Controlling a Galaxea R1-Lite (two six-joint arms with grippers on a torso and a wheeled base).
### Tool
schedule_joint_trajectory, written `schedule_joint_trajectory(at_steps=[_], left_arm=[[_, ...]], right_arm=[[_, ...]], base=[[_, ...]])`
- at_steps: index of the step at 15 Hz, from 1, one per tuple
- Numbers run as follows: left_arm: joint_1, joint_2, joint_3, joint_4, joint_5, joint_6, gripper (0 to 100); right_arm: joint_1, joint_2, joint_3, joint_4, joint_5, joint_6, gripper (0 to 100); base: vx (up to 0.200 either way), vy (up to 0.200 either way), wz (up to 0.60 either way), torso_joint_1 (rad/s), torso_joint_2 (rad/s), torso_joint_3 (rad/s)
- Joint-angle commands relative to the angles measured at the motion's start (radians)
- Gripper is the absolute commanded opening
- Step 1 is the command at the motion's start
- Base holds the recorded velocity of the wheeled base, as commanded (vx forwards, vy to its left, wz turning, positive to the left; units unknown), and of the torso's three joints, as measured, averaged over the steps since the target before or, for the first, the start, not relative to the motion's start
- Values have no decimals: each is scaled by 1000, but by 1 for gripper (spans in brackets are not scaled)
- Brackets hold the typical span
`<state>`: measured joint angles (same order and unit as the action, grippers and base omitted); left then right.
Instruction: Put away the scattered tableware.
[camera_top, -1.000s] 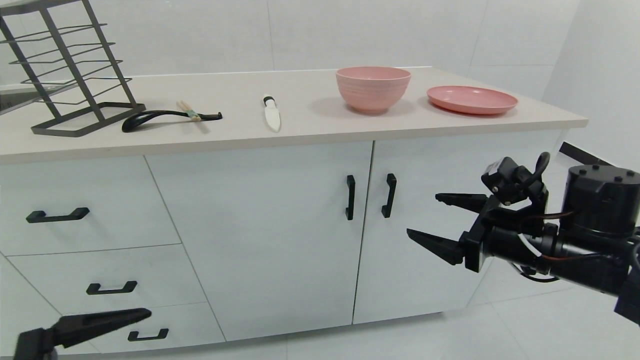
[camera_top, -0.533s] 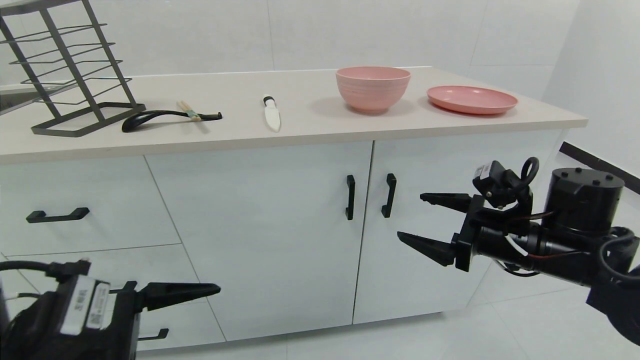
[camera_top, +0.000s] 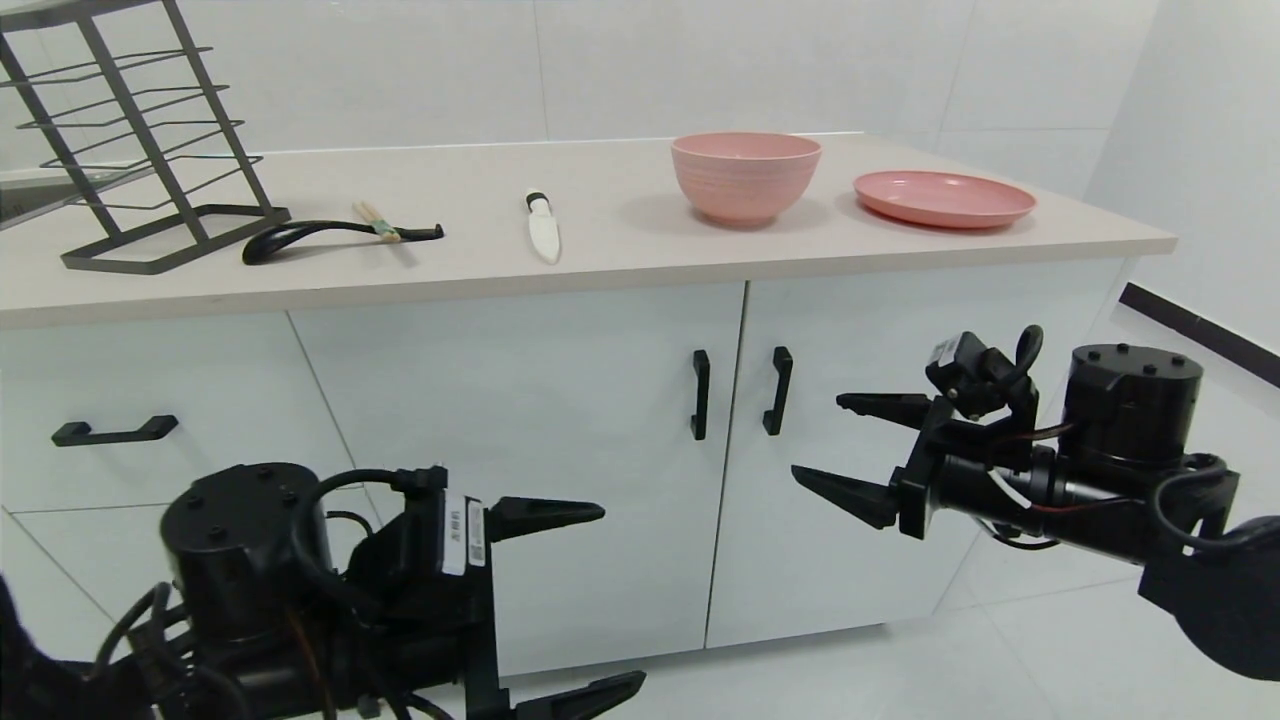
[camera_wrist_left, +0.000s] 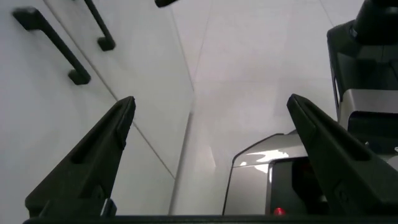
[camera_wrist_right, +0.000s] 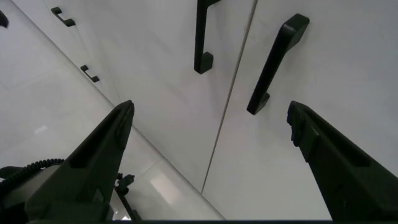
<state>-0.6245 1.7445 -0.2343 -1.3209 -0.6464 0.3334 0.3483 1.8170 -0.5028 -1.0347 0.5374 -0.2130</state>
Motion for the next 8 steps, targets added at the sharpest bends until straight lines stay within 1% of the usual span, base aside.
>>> schedule_joint_trajectory(at_steps=[1,2,3,4,5,6,7,8], left_arm=[[-14,92,-33,-3,8,-8,100],[-14,92,-50,-5,14,-20,100],[-15,86,-62,-5,19,-42,100],[-15,70,-65,-3,19,-93,100],[-24,38,-74,12,21,-160,100],[-35,27,-89,28,21,-189,100],[-41,12,-134,66,22,-195,100],[-41,3,-151,83,24,-194,100]], right_arm=[[3,27,1,-8,1,0,100],[5,42,-2,-16,-1,0,100],[5,50,-13,-18,-1,0,100],[5,59,-28,-18,1,0,100],[5,65,-46,-18,1,0,100],[5,70,-56,-18,1,0,100],[3,84,-60,-18,1,1,100],[1,91,-60,-19,1,0,100]], base=[[0,0,0,0,0,0],[0,0,0,0,0,0],[0,0,0,0,0,0],[0,0,0,0,0,0],[0,0,0,0,0,0],[0,0,0,0,0,0],[0,0,0,0,0,0],[0,0,0,0,0,0]])
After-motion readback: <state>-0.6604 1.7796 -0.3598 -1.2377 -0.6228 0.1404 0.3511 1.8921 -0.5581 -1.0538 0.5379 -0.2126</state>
